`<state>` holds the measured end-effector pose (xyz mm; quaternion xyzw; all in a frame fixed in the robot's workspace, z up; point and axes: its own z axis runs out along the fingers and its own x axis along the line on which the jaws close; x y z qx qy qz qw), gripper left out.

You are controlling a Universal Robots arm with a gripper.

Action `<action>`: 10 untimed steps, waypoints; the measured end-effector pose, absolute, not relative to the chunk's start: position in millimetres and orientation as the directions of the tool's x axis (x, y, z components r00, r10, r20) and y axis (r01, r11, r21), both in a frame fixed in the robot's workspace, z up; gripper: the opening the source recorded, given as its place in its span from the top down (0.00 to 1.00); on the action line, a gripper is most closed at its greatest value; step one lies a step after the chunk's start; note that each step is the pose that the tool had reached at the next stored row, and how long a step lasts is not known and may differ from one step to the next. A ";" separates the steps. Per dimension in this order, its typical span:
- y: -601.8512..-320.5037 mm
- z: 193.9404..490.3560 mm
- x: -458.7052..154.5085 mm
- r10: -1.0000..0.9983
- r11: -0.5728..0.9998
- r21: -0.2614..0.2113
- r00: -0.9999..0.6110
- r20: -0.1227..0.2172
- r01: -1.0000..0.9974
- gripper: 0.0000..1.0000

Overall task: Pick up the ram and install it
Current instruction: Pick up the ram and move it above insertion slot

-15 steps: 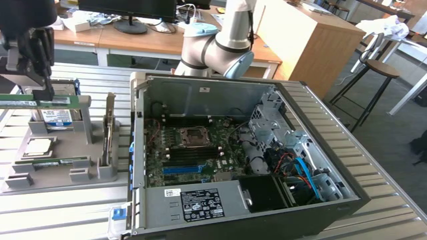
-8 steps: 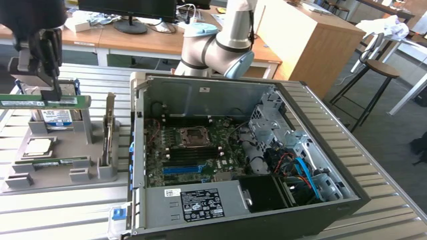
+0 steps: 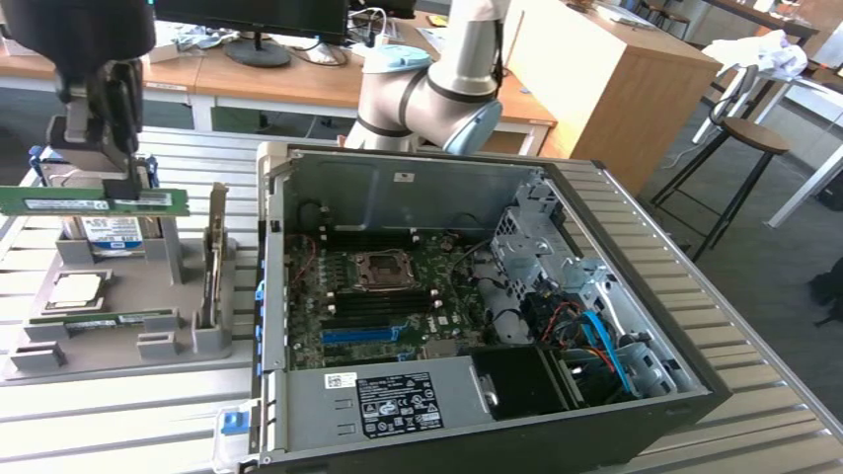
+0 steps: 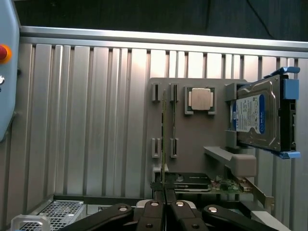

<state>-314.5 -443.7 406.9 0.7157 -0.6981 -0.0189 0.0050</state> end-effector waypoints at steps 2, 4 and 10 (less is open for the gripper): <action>-443.7 406.9 -310.4 -0.999 -0.025 0.034 0.025 -0.020 -0.999 0.89; -443.7 406.9 -306.4 -0.999 -0.025 0.033 0.025 -0.020 -0.999 0.89; -443.7 407.0 -293.6 -0.999 -0.025 0.034 0.025 -0.020 -0.999 0.89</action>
